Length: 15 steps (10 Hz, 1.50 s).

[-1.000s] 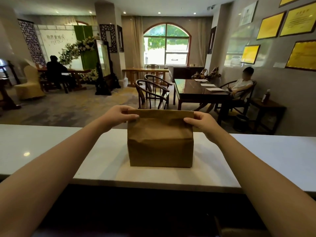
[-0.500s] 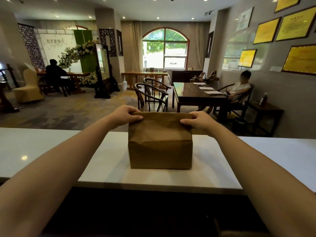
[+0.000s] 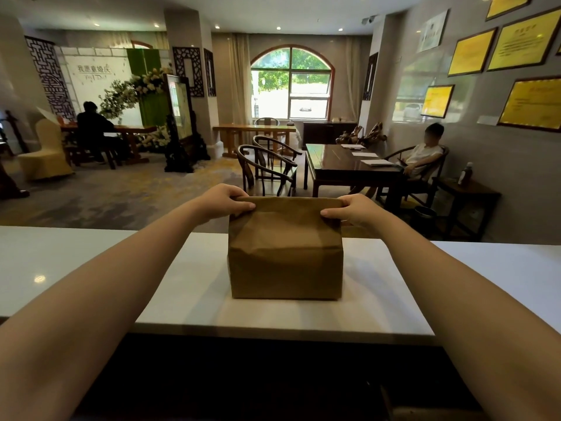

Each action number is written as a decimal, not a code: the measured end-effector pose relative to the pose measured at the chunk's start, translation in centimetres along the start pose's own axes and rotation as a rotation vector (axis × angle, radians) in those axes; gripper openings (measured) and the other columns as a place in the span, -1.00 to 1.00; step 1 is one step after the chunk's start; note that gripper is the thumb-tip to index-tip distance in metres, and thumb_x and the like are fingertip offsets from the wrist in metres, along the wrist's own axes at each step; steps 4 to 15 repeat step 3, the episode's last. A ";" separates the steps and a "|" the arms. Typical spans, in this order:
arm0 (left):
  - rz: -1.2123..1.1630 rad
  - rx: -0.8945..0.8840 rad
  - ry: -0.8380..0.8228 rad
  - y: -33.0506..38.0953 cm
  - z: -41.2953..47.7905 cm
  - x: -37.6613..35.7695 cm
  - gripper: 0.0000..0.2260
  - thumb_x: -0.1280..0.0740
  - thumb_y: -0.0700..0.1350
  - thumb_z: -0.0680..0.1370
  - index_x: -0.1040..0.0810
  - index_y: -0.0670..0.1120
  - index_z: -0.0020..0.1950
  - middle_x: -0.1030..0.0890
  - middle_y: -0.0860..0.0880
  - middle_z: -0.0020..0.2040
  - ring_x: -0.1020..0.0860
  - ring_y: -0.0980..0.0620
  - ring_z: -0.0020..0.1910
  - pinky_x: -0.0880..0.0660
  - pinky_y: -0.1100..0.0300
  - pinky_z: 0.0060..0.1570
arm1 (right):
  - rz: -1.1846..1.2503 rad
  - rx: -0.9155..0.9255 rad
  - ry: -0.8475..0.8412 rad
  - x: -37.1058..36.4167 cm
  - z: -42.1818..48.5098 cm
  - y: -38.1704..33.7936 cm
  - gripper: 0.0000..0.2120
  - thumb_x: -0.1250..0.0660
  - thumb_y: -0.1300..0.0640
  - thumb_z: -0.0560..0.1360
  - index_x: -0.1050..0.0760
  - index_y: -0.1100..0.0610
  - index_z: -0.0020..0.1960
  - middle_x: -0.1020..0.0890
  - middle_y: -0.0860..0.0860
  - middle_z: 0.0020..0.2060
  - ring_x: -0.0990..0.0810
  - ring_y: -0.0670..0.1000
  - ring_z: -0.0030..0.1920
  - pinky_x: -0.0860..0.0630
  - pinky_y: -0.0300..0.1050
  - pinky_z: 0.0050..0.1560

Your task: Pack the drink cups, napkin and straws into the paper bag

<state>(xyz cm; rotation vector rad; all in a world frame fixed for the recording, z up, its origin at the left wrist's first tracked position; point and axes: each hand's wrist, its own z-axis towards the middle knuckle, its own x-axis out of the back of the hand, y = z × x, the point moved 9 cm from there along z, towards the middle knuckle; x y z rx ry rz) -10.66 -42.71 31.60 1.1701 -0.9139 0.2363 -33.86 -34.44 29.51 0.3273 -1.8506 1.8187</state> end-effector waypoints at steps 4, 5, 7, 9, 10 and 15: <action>0.187 -0.018 -0.097 2.9 0.8 -0.2 -0.53 -0.34 0.10 0.45 -0.44 -0.09 0.29 -0.55 -0.09 0.21 -0.51 -0.06 0.18 -0.46 0.09 0.15 | -0.284 -0.050 -0.182 0.0 0.0 -3.5 -0.39 -0.42 -0.01 0.41 -0.33 0.13 0.39 -0.45 0.08 0.30 -0.41 0.09 0.31 -0.39 -0.01 0.31; 0.187 -0.018 -0.097 2.9 0.8 -0.2 -0.53 -0.34 0.10 0.45 -0.44 -0.09 0.29 -0.55 -0.09 0.21 -0.51 -0.06 0.18 -0.46 0.09 0.15 | -0.284 -0.050 -0.182 0.0 0.0 -3.5 -0.39 -0.42 -0.01 0.41 -0.33 0.13 0.39 -0.45 0.08 0.30 -0.41 0.09 0.31 -0.39 -0.01 0.31; 0.187 -0.018 -0.097 2.9 0.8 -0.2 -0.53 -0.34 0.10 0.45 -0.44 -0.09 0.29 -0.55 -0.09 0.21 -0.51 -0.06 0.18 -0.46 0.09 0.15 | -0.284 -0.050 -0.182 0.0 0.0 -3.5 -0.39 -0.42 -0.01 0.41 -0.33 0.13 0.39 -0.45 0.08 0.30 -0.41 0.09 0.31 -0.39 -0.01 0.31; 0.187 -0.018 -0.097 2.9 0.8 -0.2 -0.53 -0.34 0.10 0.45 -0.44 -0.09 0.29 -0.55 -0.09 0.21 -0.51 -0.06 0.18 -0.46 0.09 0.15 | -0.284 -0.050 -0.182 0.0 0.0 -3.5 -0.39 -0.42 -0.01 0.41 -0.33 0.13 0.39 -0.45 0.08 0.30 -0.41 0.09 0.31 -0.39 -0.01 0.31; 0.187 -0.018 -0.097 2.9 0.8 -0.2 -0.53 -0.34 0.10 0.45 -0.44 -0.09 0.29 -0.55 -0.09 0.21 -0.51 -0.06 0.18 -0.46 0.09 0.15 | -0.284 -0.050 -0.182 0.0 0.0 -3.5 -0.39 -0.42 -0.01 0.41 -0.33 0.13 0.39 -0.45 0.08 0.30 -0.41 0.09 0.31 -0.39 -0.01 0.31; 0.187 -0.018 -0.097 2.9 0.8 -0.2 -0.53 -0.34 0.10 0.45 -0.44 -0.09 0.29 -0.55 -0.09 0.21 -0.51 -0.06 0.18 -0.46 0.09 0.15 | -0.284 -0.050 -0.182 0.0 0.0 -3.5 -0.39 -0.42 -0.01 0.41 -0.33 0.13 0.39 -0.45 0.08 0.30 -0.41 0.09 0.31 -0.39 -0.01 0.31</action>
